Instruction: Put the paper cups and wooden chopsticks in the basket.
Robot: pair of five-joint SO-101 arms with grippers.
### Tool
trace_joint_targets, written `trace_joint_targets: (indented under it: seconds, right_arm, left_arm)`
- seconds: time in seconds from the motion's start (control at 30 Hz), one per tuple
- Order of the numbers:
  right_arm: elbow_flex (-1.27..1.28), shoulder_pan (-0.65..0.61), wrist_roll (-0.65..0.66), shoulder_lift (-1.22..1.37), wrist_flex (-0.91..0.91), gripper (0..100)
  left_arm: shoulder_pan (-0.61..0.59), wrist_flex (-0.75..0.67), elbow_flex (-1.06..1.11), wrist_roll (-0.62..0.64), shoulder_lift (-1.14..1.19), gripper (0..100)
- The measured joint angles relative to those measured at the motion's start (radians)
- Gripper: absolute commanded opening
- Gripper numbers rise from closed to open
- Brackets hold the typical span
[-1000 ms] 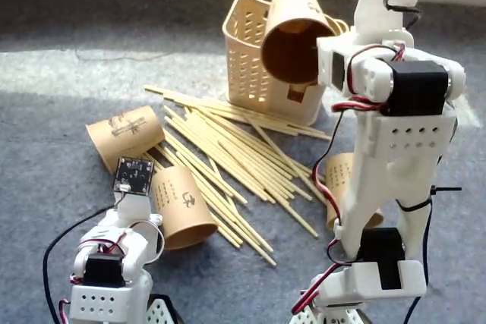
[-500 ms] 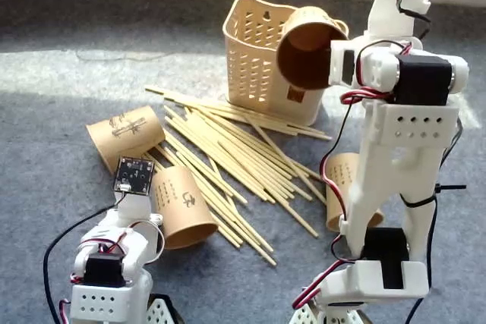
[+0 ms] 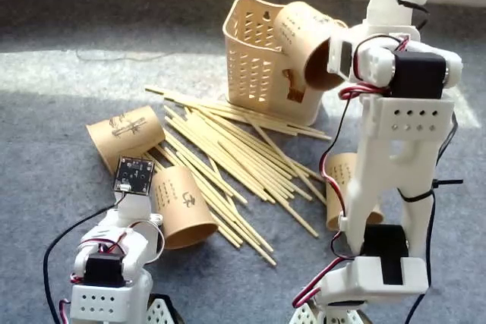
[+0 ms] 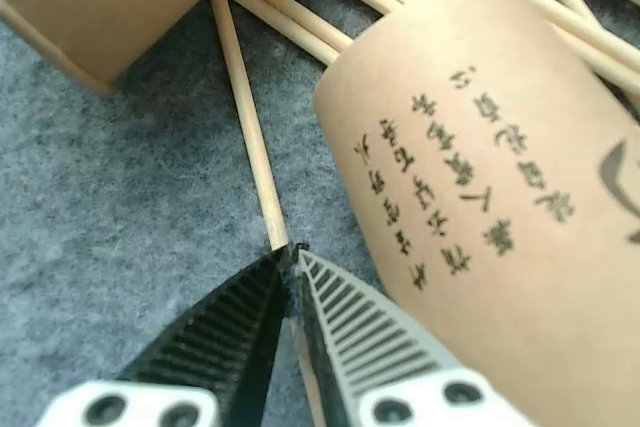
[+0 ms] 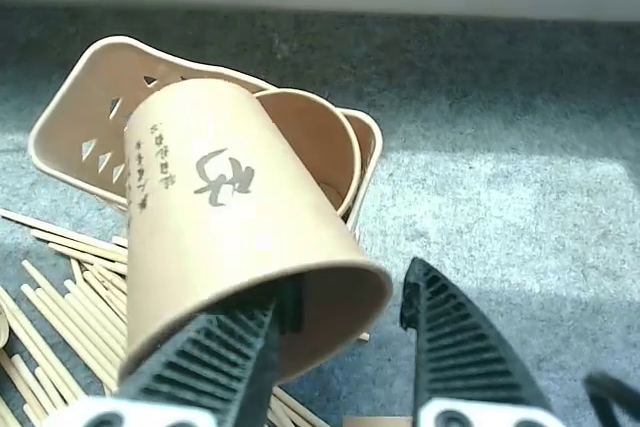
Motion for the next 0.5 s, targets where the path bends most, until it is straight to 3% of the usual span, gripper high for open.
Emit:
trace_joint_targets:
  seconds: [0.37, 0.5]
  right_arm:
    - [0.011, -0.011, 0.0, 0.087, -0.078, 16.7]
    - [0.011, -0.014, 0.0, 0.087, -0.078, 7.5]
  left_arm:
    - [0.0, 0.0, 0.0, 0.0, 0.0, 1]
    - [0.0, 0.0, 0.0, 0.0, 0.0, 1]
